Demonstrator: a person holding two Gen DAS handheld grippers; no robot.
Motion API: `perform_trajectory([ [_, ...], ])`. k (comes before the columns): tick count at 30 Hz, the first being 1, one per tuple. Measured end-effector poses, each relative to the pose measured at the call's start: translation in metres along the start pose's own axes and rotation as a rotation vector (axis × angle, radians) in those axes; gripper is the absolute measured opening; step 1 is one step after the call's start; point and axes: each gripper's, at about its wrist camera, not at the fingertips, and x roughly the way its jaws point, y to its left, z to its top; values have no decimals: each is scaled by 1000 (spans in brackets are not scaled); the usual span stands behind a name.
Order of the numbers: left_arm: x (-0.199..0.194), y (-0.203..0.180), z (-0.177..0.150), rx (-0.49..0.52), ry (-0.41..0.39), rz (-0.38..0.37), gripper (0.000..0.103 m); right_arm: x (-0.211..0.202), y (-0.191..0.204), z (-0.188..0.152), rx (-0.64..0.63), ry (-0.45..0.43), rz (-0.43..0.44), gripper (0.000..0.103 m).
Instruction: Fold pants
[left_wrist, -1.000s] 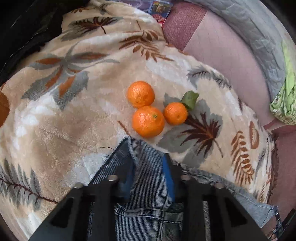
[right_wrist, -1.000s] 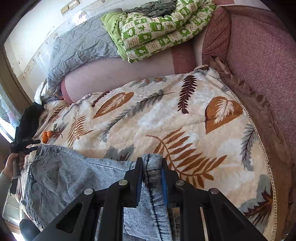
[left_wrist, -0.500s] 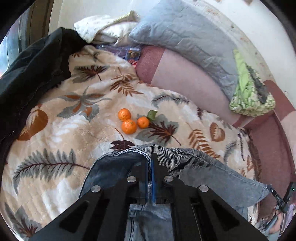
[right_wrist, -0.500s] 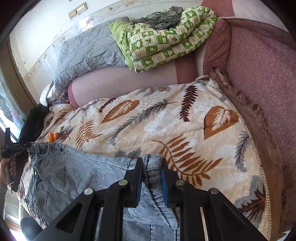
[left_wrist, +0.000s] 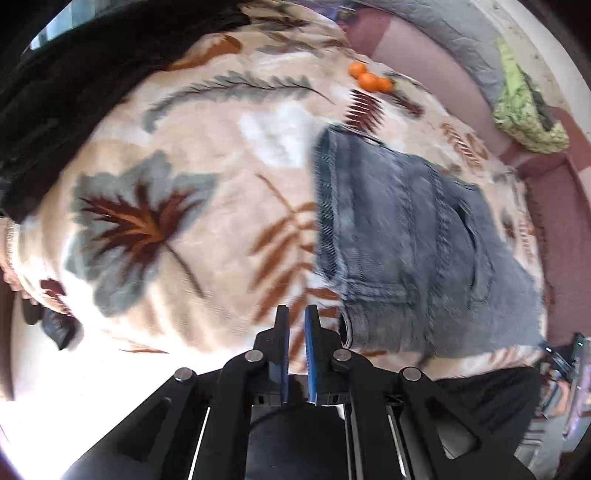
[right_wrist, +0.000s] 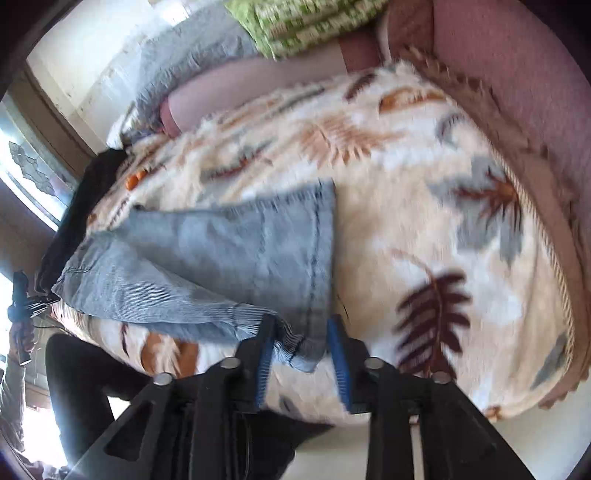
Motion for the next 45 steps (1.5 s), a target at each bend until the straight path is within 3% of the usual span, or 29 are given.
perform_trajectory([
  [1, -9, 0, 5, -6, -36, 24, 9, -4, -6, -4, 18, -16, 3, 72],
  [3, -33, -12, 17, -6, -125, -12, 14, -20, -14, -3, 64, -77, 24, 72],
  [7, -52, -84, 28, 143, -224, -100, 59, -38, -18, 25, 152, -148, 8, 72],
  [10, -26, -139, 25, 260, -207, -136, 59, -33, -17, 53, 200, -175, 33, 72],
  [13, 27, -167, 21, 291, -111, -73, 59, 1, -5, 81, 224, -123, 55, 72],
  [15, 66, -166, 17, 282, -21, -25, 59, 31, 7, 95, 190, -51, 6, 71],
  [16, 74, -162, 13, 275, -27, -18, 59, 45, 16, 100, 151, -8, -26, 65],
  [17, 72, -160, 9, 281, -66, -27, 59, 54, 26, 104, 99, 29, -73, 21],
  [18, 70, -159, 8, 289, -74, -34, 59, 55, 36, 107, 47, 29, -137, 17],
  [20, 67, -156, 8, 294, -81, -50, 59, 42, 53, 113, -24, -17, -184, 14],
  [24, 66, -148, 8, 281, -99, -76, 59, -1, 68, 140, -73, -177, -252, 14],
  [26, 67, -146, 7, 274, -111, -73, 59, -1, 74, 152, -95, -219, -281, 14],
  [29, 66, -150, 5, 279, -127, -54, 60, 56, 59, 154, -81, -65, -342, 14],
  [30, 66, -150, 5, 278, -132, -51, 60, 79, 50, 147, -78, 9, -367, 19],
  [31, 66, -149, 5, 278, -135, -50, 60, 84, 42, 139, -55, 13, -352, 19],
  [32, 65, -148, 5, 275, -139, -47, 60, 73, 39, 134, -18, -38, -328, 20],
  [35, 64, -142, 7, 246, -150, -48, 60, 31, 40, 126, 55, -106, -339, 44],
  [36, 63, -140, 8, 230, -150, -55, 60, 14, 46, 121, 47, -144, -337, 45],
  [37, 63, -139, 9, 215, -153, -59, 60, -2, 53, 115, 35, -174, -302, 45],
  [39, 62, -138, 9, 200, -162, -61, 60, -17, 66, 98, 27, -183, -174, 64],
  [41, 63, -137, 10, 192, -171, -44, 61, -2, 69, 76, 27, -97, -97, 68],
  [43, 66, -135, 13, 175, -161, -36, 63, 46, 54, 52, 28, 101, -200, 67],
  [44, 67, -133, 15, 167, -154, -36, 63, 58, 41, 42, 57, 130, -205, 71],
  [45, 68, -133, 16, 161, -151, -36, 63, 50, 34, 42, 110, 87, -167, 72],
])
